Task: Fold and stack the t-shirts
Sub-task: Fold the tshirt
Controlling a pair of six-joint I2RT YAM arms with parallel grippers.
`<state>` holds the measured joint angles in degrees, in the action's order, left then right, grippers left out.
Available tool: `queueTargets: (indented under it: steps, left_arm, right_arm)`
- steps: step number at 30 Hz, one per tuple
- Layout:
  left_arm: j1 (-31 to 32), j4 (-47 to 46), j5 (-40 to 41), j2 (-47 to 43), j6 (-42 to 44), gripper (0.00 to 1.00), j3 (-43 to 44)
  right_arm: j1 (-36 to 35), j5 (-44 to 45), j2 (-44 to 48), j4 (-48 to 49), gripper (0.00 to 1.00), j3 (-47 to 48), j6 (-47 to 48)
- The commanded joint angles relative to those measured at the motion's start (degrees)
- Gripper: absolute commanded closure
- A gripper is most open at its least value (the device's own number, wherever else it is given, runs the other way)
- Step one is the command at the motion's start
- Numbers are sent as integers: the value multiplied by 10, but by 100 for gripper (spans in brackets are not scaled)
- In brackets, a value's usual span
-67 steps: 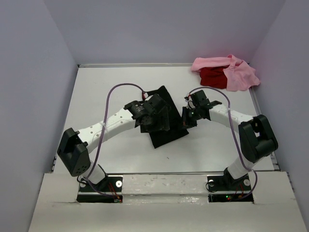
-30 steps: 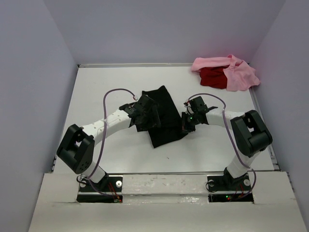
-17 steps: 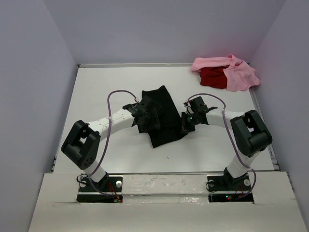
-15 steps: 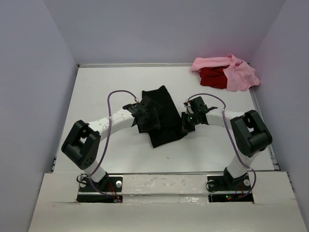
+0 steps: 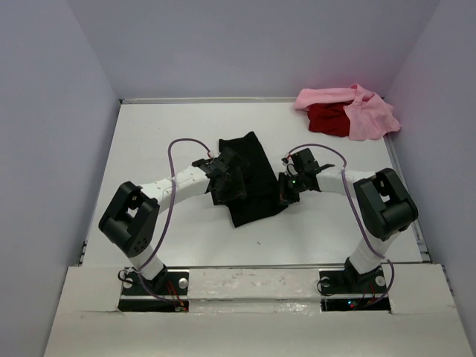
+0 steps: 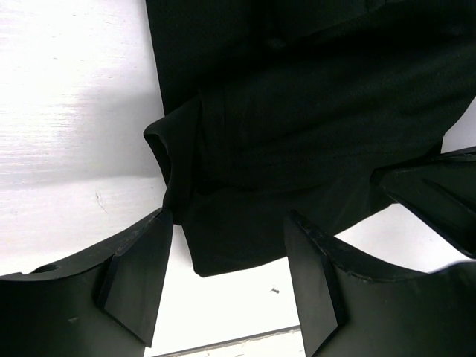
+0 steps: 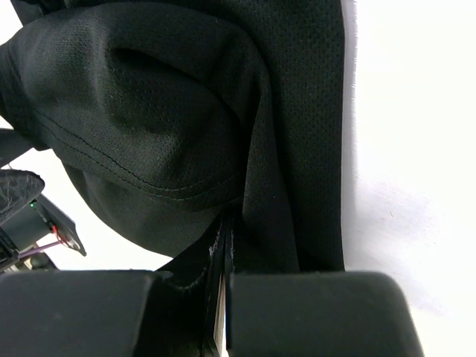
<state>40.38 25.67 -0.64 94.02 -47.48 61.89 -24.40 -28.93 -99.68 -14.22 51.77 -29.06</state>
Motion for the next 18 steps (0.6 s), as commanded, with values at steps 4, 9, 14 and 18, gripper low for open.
queueTargets:
  steps: [4, 9, 14, 18]
  left_arm:
    - [-3, 35, 36, -4, -9, 30, 34]
    - [-5, 44, 48, -26, -18, 29, 29]
    - [-5, 48, 43, -11, -17, 30, 34]
    - [-5, 28, 33, -8, -19, 32, 26]
  right_arm:
    - [-4, 13, -16, 10, 100, 11, 21]
    - [-4, 12, -17, 9, 100, 12, 21]
    - [-4, 9, -19, 9, 100, 15, 20]
    - [-4, 8, -15, 9, 100, 13, 20]
